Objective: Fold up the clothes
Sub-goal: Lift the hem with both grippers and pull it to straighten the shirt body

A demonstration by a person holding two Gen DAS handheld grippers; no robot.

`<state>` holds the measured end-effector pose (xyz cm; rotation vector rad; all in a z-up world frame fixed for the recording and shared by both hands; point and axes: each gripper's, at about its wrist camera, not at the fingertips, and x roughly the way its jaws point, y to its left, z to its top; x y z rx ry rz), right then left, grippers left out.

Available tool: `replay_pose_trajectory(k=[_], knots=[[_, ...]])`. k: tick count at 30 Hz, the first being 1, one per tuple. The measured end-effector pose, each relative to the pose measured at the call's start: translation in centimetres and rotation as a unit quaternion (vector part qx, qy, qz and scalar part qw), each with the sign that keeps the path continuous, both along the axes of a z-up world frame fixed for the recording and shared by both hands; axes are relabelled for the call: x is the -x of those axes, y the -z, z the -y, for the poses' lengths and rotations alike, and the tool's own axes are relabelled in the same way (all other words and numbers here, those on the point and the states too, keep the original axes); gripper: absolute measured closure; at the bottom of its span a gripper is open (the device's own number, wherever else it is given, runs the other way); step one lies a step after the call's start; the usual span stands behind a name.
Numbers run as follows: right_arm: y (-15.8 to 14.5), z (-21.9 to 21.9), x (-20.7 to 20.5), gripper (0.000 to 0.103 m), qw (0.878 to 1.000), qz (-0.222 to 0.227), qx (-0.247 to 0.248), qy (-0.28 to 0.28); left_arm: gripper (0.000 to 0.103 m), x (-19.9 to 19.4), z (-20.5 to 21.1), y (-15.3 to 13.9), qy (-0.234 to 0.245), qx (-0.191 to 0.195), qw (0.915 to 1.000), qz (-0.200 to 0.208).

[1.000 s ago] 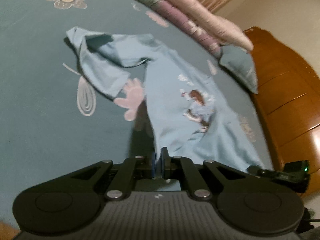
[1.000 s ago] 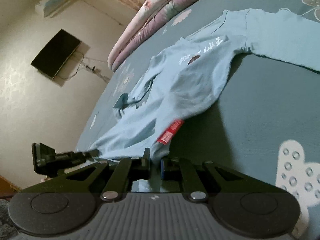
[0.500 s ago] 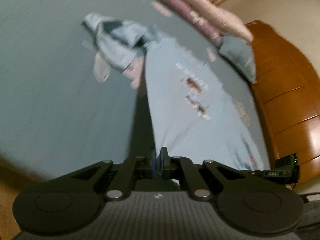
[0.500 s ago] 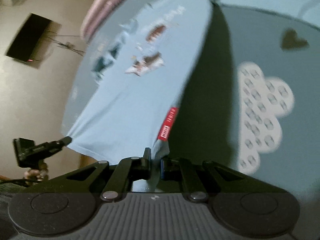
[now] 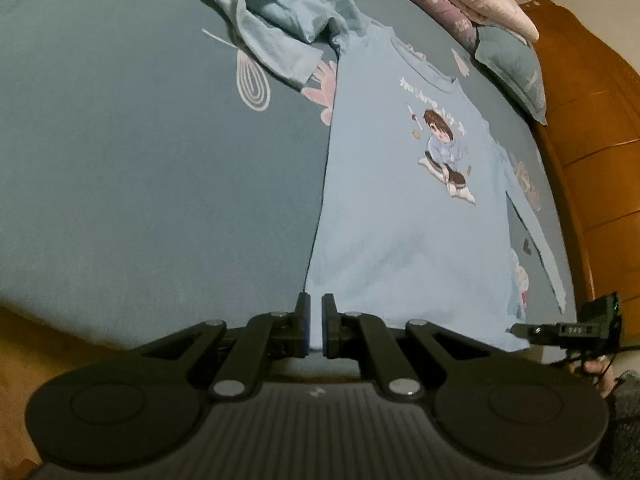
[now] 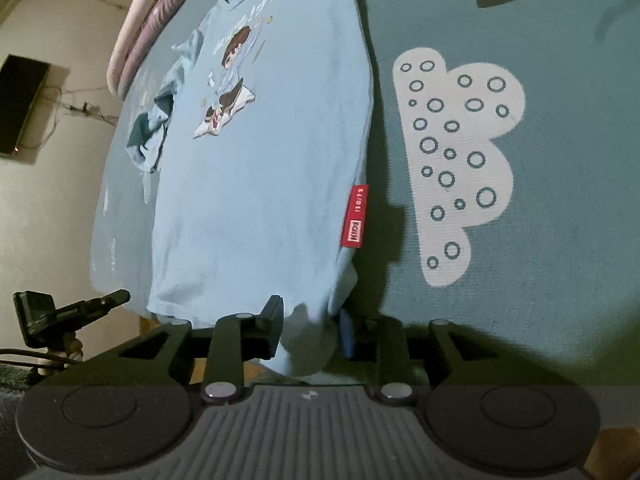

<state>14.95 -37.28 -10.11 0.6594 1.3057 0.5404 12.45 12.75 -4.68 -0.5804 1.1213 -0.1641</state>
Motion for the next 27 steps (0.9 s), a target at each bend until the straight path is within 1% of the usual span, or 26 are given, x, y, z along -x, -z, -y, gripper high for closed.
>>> replay_pose_trajectory(k=[3,4,5,7,8,11,13,14,16,18,19,20,22,23,25,26,27], knots=[[-0.3,0.6,0.1,0.067,0.999,0.022,-0.007,0.027,0.099,-0.9,-0.2,0.7,0.004,0.012,0.9999,-0.006],[-0.4,0.9,-0.1,0.063,0.998,0.027,-0.025,0.041,0.098,-1.1,-0.1,1.0,0.006,0.015,0.9998,-0.010],[-0.6,1.2,-0.2,0.062,0.997,0.032,-0.046,0.054,0.098,-1.3,-0.1,1.2,0.008,0.016,0.9998,-0.013],[-1.4,1.7,-0.1,0.061,0.991,0.048,-0.104,0.063,0.097,-1.6,0.1,1.3,0.013,0.017,0.9996,-0.016],[-1.9,2.0,0.0,0.058,0.988,0.055,-0.129,0.065,0.097,-1.8,0.2,1.4,0.015,0.017,0.9996,-0.018],[-3.4,2.9,0.8,0.054,0.989,0.067,-0.127,0.046,0.097,-2.2,0.5,1.5,0.023,0.018,0.9993,-0.023],[-3.7,3.9,1.2,0.053,0.992,0.061,-0.104,0.048,0.097,-2.6,0.7,1.3,0.027,0.015,0.9993,-0.021],[-3.6,4.5,1.2,0.053,0.993,0.058,-0.083,0.055,0.097,-2.9,0.7,1.1,0.029,0.013,0.9993,-0.018],[-3.4,5.2,0.9,0.053,0.994,0.054,-0.064,0.071,0.096,-3.6,1.1,0.5,0.036,0.009,0.9993,-0.009],[-3.0,5.5,0.5,0.053,0.993,0.060,-0.065,0.078,0.094,-4.3,1.9,-0.1,0.050,0.008,0.9987,0.004],[-2.9,5.0,0.1,0.052,0.993,0.065,-0.065,0.072,0.091,-4.7,2.4,-0.3,0.059,0.007,0.9982,0.010],[-2.7,4.4,-0.3,0.051,0.993,0.070,-0.063,0.065,0.090,-5.0,2.9,-0.4,0.069,0.007,0.9975,0.014],[-2.2,2.7,-1.3,0.050,0.995,0.078,-0.052,0.041,0.089,-5.6,4.1,-0.2,0.090,0.005,0.9957,0.021],[-2.0,1.3,-1.8,0.050,0.996,0.085,-0.034,0.020,0.089,-5.7,4.7,0.1,0.102,0.002,0.9945,0.022],[-1.7,-1.2,-1.9,0.050,0.994,0.104,0.029,-0.025,0.089,-5.9,6.0,0.6,0.126,-0.005,0.9918,0.023],[-1.7,-2.3,-1.9,0.050,0.990,0.115,0.059,-0.048,0.089,-5.8,6.5,1.0,0.136,-0.007,0.9904,0.022],[-1.9,-3.0,-1.4,0.050,0.985,0.136,0.082,-0.068,0.088,-5.5,6.9,1.4,0.144,-0.011,0.9893,0.017]])
